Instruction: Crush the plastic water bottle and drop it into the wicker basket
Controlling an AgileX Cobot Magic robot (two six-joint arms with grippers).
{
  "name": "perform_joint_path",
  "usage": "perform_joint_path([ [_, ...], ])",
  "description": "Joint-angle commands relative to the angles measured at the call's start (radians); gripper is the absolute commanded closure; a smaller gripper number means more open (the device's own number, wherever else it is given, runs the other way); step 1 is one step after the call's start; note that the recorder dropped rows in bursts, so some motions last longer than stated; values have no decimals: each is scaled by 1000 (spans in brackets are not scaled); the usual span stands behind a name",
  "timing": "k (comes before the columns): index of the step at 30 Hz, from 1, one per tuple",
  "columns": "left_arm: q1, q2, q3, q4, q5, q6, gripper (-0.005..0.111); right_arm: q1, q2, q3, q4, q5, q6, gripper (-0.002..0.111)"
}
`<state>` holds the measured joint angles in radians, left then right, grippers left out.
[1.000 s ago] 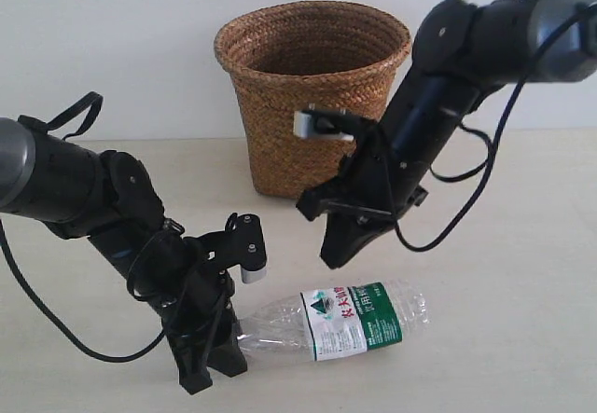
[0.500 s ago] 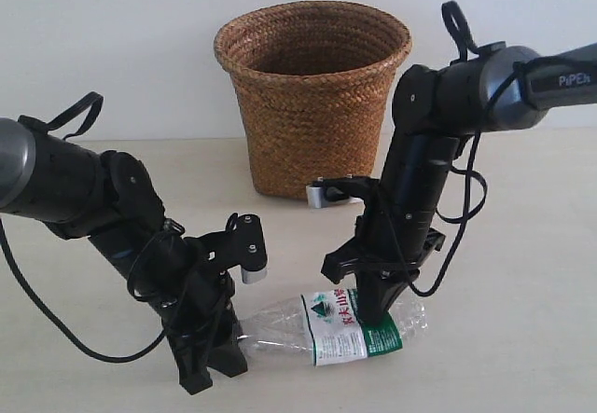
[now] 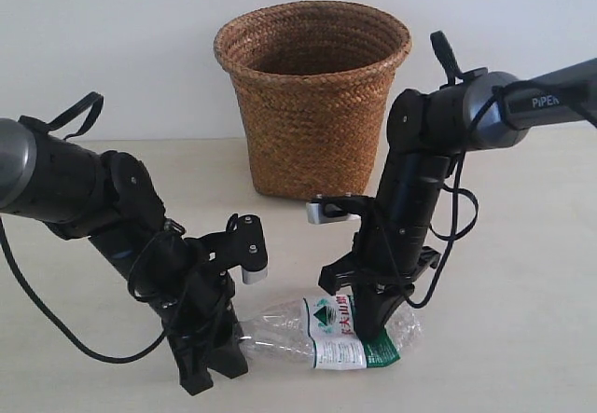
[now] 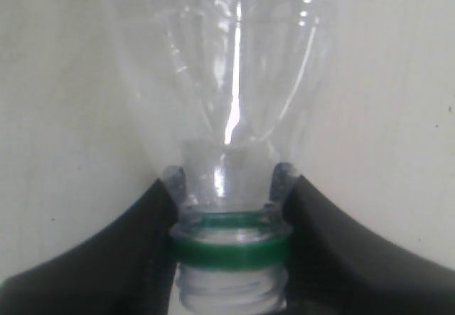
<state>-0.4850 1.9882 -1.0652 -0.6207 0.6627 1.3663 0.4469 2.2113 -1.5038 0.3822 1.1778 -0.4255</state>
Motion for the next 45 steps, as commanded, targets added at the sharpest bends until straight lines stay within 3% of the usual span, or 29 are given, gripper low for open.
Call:
perform_joint_path([
  [1,-4,12,6,3,2,-21,103,2,-25,27,-62,-47,-3,108],
  [11,-4,12,6,6,0,-11,103,2,-360,27,-42,14,-62,108],
  [17,-4,-39,6,20,34,33,103,-4,-506,27,-222,18,-41,108],
  [20,-4,-169,6,20,70,39,103,-94,-588,27,-335,30,18,108],
  [26,-4,-385,0,103,94,23,103,-314,-604,133,-246,29,36,108],
  [31,-4,-433,-107,199,59,-35,103,-346,-604,309,-129,-219,48,108],
  [35,-4,-429,-207,237,115,2,103,-346,-604,321,-19,-244,-28,108],
  [42,4,-422,-333,266,88,-16,103,-346,-604,321,5,-326,-29,108],
  [45,4,-379,-392,336,136,-16,103,-346,-604,321,9,-361,-38,108],
])
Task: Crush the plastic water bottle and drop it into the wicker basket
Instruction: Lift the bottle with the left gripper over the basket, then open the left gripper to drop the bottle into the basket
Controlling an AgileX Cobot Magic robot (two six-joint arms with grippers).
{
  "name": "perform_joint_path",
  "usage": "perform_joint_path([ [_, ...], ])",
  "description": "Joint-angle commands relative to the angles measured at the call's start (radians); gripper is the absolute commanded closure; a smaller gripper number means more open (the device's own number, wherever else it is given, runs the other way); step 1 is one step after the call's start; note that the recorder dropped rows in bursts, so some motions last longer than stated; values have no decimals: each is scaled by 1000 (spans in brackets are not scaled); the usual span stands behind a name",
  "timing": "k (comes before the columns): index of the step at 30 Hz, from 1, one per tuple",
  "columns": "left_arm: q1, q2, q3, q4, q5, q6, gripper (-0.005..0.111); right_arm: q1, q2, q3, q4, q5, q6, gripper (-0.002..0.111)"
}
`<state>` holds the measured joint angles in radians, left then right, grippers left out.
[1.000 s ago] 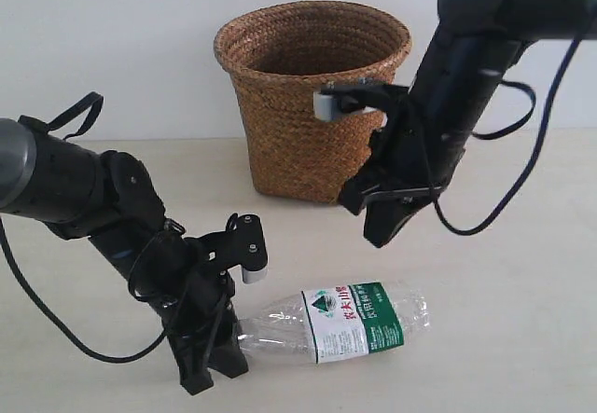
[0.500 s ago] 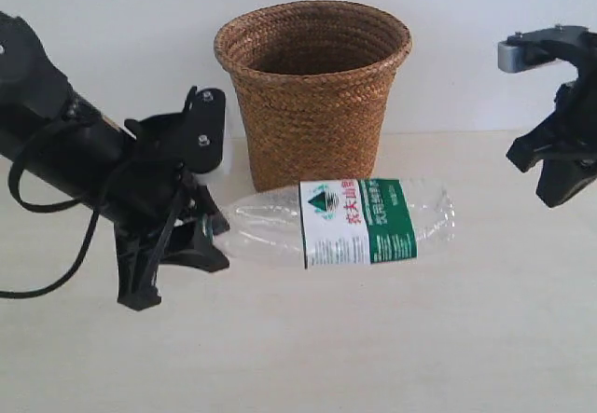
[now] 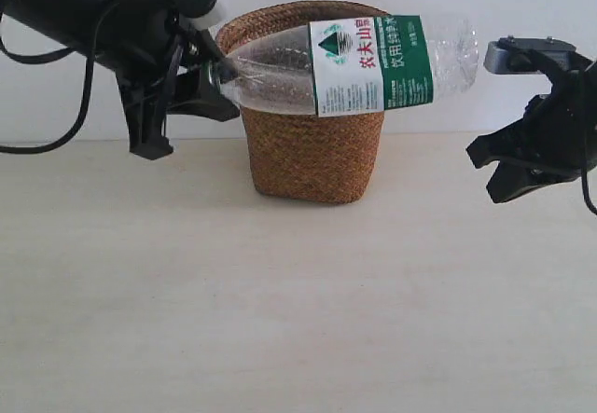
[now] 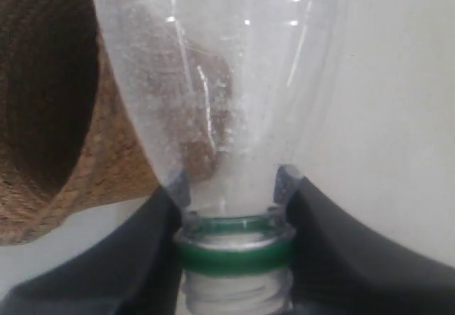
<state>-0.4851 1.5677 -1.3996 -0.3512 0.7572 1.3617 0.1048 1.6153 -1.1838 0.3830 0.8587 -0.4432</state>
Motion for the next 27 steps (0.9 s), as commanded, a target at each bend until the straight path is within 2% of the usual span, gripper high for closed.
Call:
perform_joint_path([
  [1,4,54,-72,86,44,-14,103,-3,-8,1,12,-46,-23,108],
  [2,8,75,-85,113,28,-30,103,-3,-8,1,17,-48,-31,108],
  [4,15,105,-97,149,-105,-87,103,-3,-8,1,30,-48,-39,108],
  [6,35,144,-99,221,-410,-250,100,-3,-8,1,44,-43,-48,108],
  [7,46,164,-99,231,-519,-318,93,-3,-8,1,57,-33,-58,108],
  [8,51,189,-99,233,-619,-325,81,-3,-8,1,59,-23,-64,108],
  [9,55,214,-104,246,-672,-302,62,-3,-8,1,59,-15,-64,108],
  [10,55,235,-112,252,-690,-282,43,-3,-8,1,59,0,-64,108],
  [11,55,259,-120,255,-690,-280,18,-3,-8,1,60,8,-64,108],
  [12,55,275,-128,255,-690,-280,-2,-3,-8,1,60,7,-64,108],
  [19,51,313,-130,257,-697,-285,22,-3,-8,1,60,-12,-68,108],
  [24,51,311,-130,262,-690,-285,25,-3,-8,1,60,-25,-71,108],
  [27,51,311,-130,262,-637,-285,25,-3,-8,1,60,-34,-71,108],
])
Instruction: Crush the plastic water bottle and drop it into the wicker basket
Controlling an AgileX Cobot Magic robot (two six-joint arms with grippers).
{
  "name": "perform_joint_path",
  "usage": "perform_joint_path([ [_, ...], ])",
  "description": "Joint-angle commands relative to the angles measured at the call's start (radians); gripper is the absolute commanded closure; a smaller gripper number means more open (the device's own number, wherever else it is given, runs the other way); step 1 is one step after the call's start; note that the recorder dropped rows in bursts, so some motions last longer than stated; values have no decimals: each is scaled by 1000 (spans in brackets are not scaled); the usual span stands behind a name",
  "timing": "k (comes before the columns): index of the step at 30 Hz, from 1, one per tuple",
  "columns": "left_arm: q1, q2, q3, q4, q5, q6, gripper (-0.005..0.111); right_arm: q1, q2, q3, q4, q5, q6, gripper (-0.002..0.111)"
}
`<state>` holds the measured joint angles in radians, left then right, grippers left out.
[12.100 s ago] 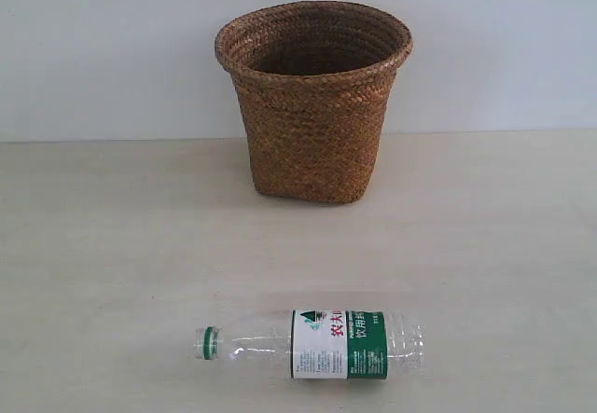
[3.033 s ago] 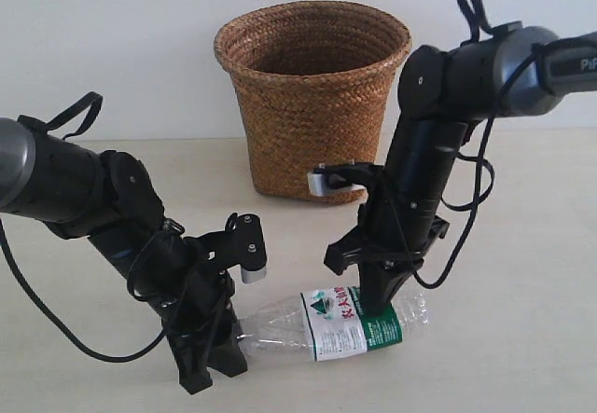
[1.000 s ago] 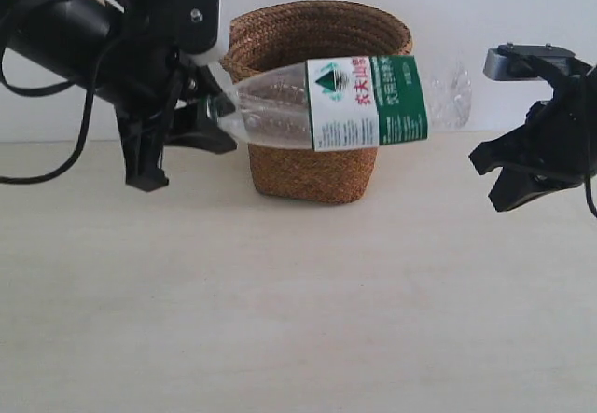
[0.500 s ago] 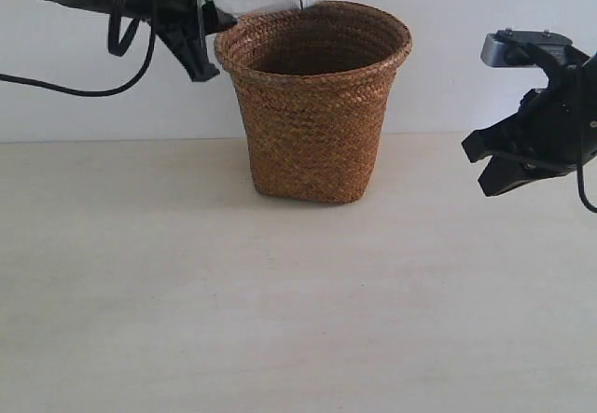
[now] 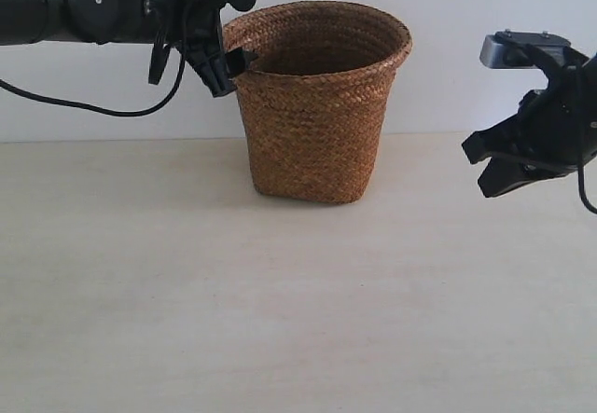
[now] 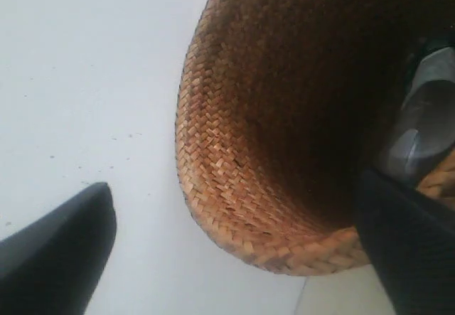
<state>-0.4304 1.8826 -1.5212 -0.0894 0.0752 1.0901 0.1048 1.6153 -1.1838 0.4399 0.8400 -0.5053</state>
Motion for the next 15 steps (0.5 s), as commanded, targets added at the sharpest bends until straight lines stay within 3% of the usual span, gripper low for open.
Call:
perform_joint_path([
  [1,-4,-7,-9,0,69,-14,26,-3,-8,1,3,-23,-9,108],
  [3,-4,-19,-9,0,125,-28,35,-3,-8,1,10,-32,-2,108],
  [5,-4,-39,-9,0,184,-69,51,-1,-8,1,25,-41,-2,108],
  [9,-4,-103,-9,0,383,-144,102,13,-8,-24,-8,-40,3,108],
  [15,2,-194,-9,4,595,-320,103,35,-8,-103,-271,112,210,108],
])
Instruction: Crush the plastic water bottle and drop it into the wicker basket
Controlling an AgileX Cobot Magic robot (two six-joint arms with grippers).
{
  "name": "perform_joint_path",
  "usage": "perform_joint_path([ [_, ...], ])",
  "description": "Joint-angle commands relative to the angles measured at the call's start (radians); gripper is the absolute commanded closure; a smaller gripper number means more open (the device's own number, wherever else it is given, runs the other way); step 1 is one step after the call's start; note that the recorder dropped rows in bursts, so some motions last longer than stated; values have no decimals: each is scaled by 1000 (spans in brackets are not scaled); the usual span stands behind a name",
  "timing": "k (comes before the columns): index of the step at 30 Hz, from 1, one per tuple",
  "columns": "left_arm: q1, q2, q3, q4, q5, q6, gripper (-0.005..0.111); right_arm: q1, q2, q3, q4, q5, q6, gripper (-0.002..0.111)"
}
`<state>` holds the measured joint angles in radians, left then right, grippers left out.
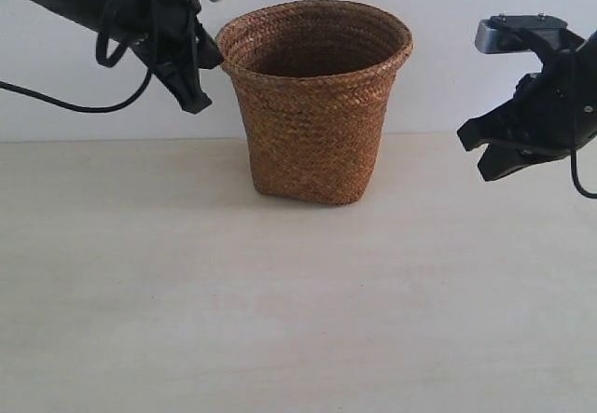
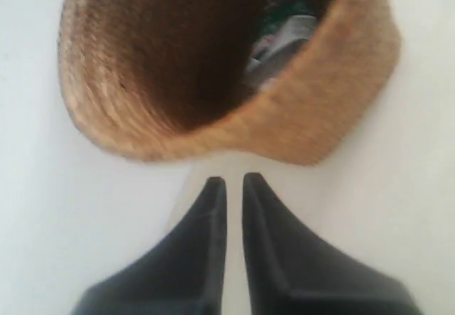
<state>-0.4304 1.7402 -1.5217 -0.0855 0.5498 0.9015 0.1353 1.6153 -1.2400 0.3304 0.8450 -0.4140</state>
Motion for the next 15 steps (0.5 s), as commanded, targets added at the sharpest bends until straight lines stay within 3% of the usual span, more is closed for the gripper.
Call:
perform_joint_path([
  [1,3,-64,-8,5,165,-164,103,4,-8,-58,-193,152,132,108],
  [11,7,-161,4,26,654,-361,103,2,-59,-60,-246,348,170,108],
  [15,7,-247,94,26,671,-431,103,2,-180,-1,-247,261,201,108],
])
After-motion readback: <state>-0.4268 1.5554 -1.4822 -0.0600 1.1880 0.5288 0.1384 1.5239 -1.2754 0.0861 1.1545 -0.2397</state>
